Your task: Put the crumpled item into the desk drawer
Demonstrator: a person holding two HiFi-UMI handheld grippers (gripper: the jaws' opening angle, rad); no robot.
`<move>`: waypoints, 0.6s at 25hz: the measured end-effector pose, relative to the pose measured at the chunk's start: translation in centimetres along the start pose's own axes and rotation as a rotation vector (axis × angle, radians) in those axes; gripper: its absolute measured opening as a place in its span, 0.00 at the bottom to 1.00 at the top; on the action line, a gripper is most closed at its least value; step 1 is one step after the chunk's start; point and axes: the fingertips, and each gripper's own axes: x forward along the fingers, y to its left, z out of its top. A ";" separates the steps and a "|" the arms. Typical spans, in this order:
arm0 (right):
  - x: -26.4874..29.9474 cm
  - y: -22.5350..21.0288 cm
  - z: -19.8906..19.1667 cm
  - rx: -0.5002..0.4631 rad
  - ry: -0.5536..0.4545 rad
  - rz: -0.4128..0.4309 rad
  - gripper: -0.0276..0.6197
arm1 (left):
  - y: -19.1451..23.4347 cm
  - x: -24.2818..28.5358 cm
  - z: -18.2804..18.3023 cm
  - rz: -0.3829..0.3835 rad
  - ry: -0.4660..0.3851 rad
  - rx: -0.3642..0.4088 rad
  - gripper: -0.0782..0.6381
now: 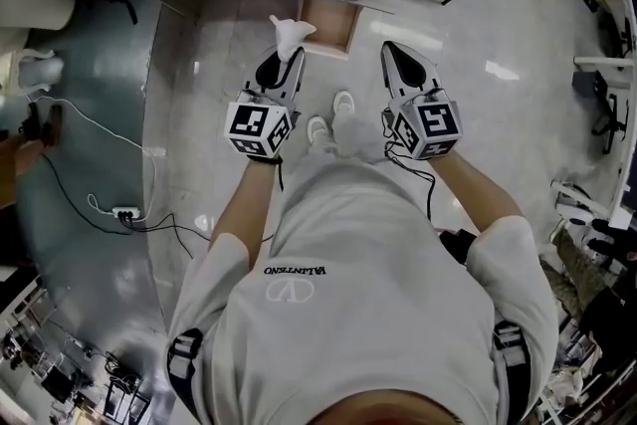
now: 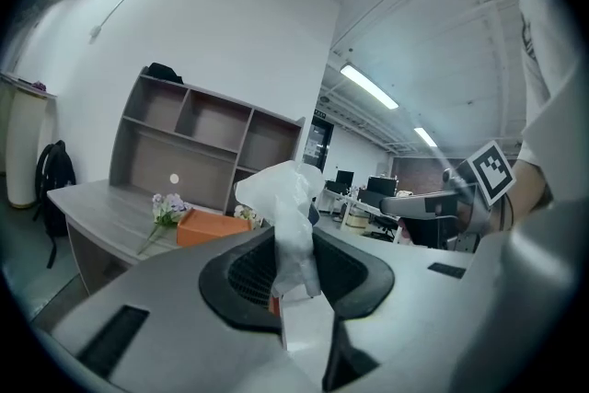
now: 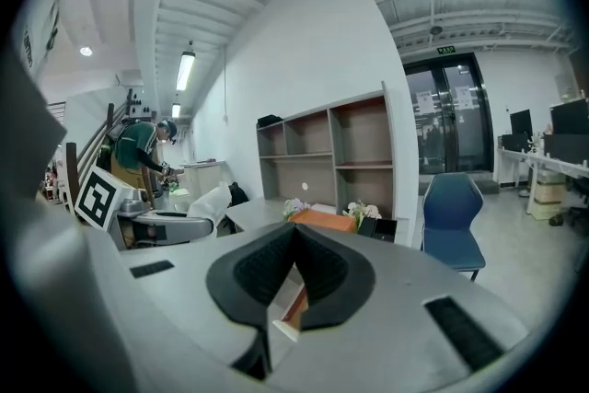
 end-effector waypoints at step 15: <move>11.5 -4.5 -11.3 0.040 0.145 0.019 0.04 | 3.9 11.8 -13.1 0.118 0.245 -0.041 0.24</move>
